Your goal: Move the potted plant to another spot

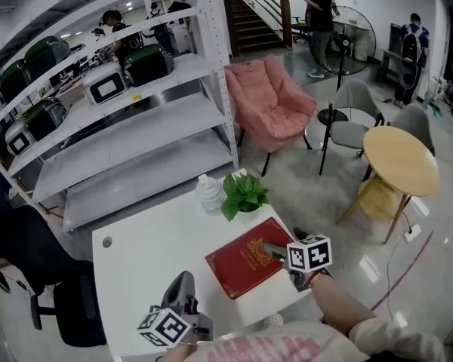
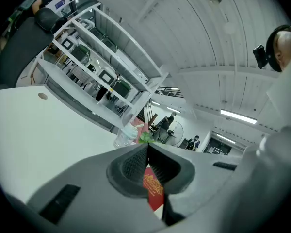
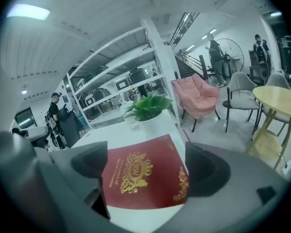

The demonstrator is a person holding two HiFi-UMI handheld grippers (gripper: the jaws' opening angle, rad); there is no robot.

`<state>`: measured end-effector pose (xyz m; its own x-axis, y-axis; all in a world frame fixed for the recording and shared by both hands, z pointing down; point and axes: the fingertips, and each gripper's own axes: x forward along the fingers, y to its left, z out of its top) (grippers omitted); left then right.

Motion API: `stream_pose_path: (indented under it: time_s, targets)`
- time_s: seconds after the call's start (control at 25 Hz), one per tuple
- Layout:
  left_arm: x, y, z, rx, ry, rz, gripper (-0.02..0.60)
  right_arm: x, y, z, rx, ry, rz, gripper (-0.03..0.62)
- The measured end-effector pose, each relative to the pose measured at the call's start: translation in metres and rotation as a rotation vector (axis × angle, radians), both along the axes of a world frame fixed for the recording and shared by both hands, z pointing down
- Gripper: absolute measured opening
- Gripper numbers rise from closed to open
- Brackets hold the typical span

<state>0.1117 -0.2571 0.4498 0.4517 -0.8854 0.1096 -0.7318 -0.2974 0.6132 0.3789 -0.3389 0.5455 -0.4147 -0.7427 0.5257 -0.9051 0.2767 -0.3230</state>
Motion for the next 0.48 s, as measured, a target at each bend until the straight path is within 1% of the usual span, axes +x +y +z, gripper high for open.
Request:
stream_pose_path:
  time_s: [0.08, 0.16, 0.4, 0.48]
  targets:
    - [-0.003, 0.008, -0.004, 0.014, 0.007, -0.001, 0.003, -0.004, 0.013, -0.006, 0.011, -0.030, 0.009, 0.481]
    - [-0.005, 0.017, -0.007, 0.025, 0.014, -0.001, 0.003, -0.008, 0.026, -0.013, 0.024, -0.060, 0.011, 0.432]
    - [-0.008, 0.049, -0.010, 0.037, 0.024, 0.005, 0.003, -0.018, 0.062, -0.033, 0.075, -0.090, 0.019, 0.342]
    - [-0.008, 0.058, -0.008, 0.040, 0.028, 0.011, 0.003, -0.024, 0.073, -0.041, 0.097, -0.109, 0.017, 0.302]
